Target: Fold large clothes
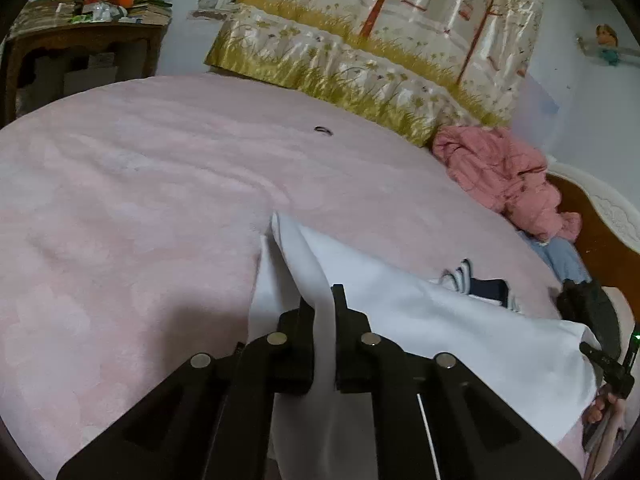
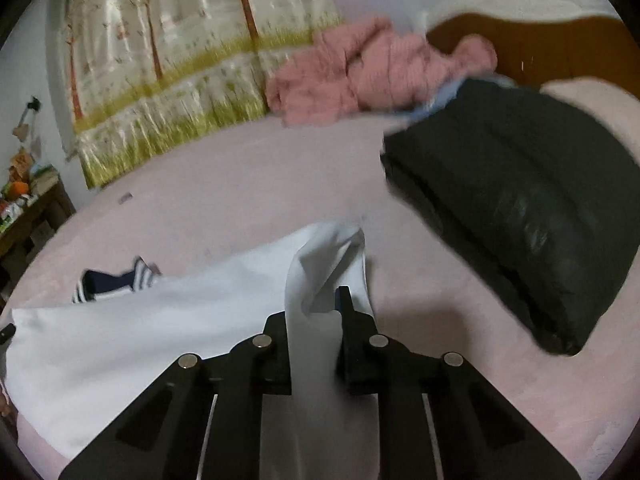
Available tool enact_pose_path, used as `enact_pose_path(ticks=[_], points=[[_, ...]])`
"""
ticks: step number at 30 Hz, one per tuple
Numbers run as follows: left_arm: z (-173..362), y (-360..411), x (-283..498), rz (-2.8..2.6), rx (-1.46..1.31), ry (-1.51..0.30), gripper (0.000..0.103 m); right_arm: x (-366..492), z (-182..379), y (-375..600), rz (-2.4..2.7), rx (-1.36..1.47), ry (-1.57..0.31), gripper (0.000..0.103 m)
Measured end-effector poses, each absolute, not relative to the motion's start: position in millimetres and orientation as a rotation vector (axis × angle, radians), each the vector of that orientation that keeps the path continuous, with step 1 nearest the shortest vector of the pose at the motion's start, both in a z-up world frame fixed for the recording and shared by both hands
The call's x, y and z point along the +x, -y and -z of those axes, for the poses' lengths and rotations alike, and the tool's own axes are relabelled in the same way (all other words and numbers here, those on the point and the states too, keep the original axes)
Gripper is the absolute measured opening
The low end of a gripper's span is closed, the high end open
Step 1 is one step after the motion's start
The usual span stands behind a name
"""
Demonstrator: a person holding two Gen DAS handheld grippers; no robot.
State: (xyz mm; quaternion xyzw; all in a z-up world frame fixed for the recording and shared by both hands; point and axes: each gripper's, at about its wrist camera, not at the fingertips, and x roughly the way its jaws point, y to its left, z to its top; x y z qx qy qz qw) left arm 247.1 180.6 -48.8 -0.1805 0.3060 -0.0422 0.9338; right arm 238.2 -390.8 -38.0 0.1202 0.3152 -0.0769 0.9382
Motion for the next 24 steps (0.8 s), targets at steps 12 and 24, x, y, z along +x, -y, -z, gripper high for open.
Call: enact_pose_path(ticks=[12,24], points=[[22.2,-148.4,219.2,0.107,-0.19,-0.45,0.074,176.0,11.5,370.2,0.138,0.212,-0.389,0.071],[-11.6,-58.5,154.9,0.281,-0.095,-0.374,0.08,132.8,17.4,300.2,0.011,0.133,-0.425,0.072]])
